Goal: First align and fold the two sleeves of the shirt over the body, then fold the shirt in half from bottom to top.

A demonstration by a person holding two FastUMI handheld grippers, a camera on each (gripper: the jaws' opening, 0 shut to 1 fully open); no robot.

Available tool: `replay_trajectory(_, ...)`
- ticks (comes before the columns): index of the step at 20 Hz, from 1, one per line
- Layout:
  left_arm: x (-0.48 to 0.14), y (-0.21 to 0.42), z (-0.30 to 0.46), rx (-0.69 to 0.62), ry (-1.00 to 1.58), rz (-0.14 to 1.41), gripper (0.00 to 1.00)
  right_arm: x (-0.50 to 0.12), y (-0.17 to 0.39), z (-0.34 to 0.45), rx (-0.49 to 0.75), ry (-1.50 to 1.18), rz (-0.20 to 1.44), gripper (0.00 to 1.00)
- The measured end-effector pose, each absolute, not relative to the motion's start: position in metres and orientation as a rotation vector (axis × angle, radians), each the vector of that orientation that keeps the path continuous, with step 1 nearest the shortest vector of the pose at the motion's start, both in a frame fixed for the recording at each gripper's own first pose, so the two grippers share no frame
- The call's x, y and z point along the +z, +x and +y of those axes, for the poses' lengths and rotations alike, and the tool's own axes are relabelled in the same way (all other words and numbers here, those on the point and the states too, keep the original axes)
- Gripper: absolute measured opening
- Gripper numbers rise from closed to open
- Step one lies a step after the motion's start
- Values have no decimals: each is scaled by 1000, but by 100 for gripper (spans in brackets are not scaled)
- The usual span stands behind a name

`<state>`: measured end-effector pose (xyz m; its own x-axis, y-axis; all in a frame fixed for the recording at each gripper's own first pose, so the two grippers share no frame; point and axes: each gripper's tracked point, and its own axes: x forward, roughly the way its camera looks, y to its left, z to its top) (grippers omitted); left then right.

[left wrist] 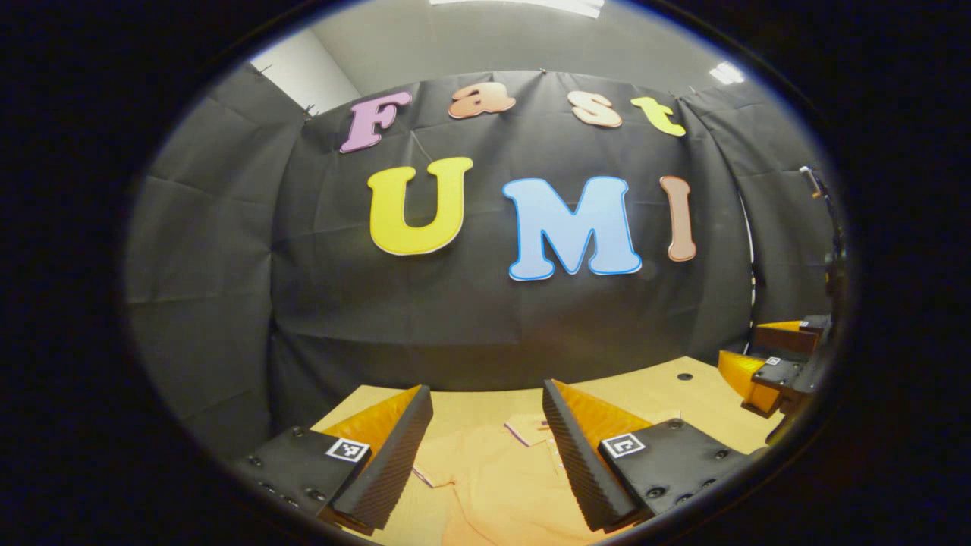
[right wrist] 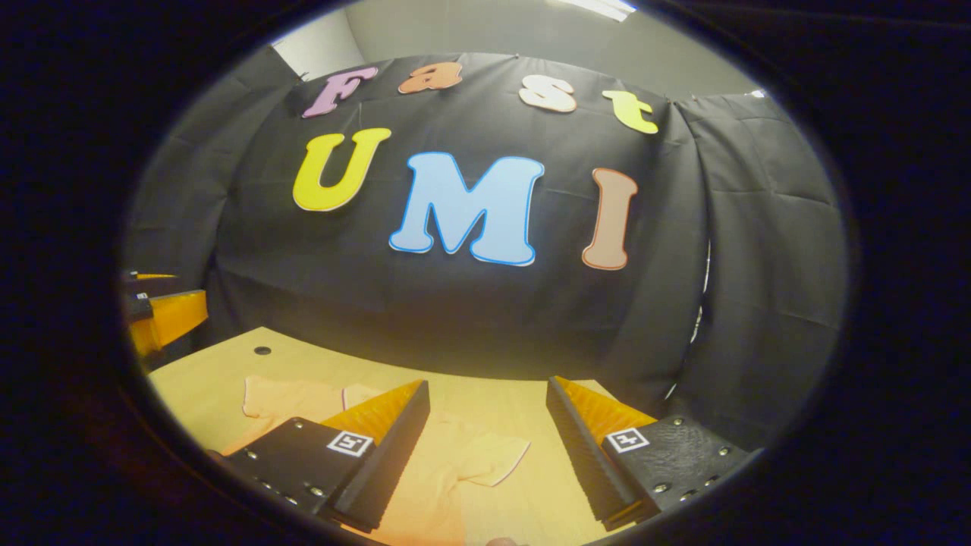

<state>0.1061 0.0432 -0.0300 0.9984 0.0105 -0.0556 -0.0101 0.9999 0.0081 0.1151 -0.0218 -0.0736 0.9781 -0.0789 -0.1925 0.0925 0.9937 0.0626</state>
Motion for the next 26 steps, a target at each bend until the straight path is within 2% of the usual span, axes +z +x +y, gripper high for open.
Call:
replay_trajectory(1, -30, 106, 45, 17, 10, 57, 95, -82, 121, -23, -87, 74, 209, 93)
replay_trajectory(2, -31, 106, 47, 24, 11, 58, 95, -89, 126, -26, -93, 73, 227, 96)
replay_trajectory(26, -61, 77, 82, 199, -3, 144, 95, -286, 226, -69, -141, 274, 704, 96)
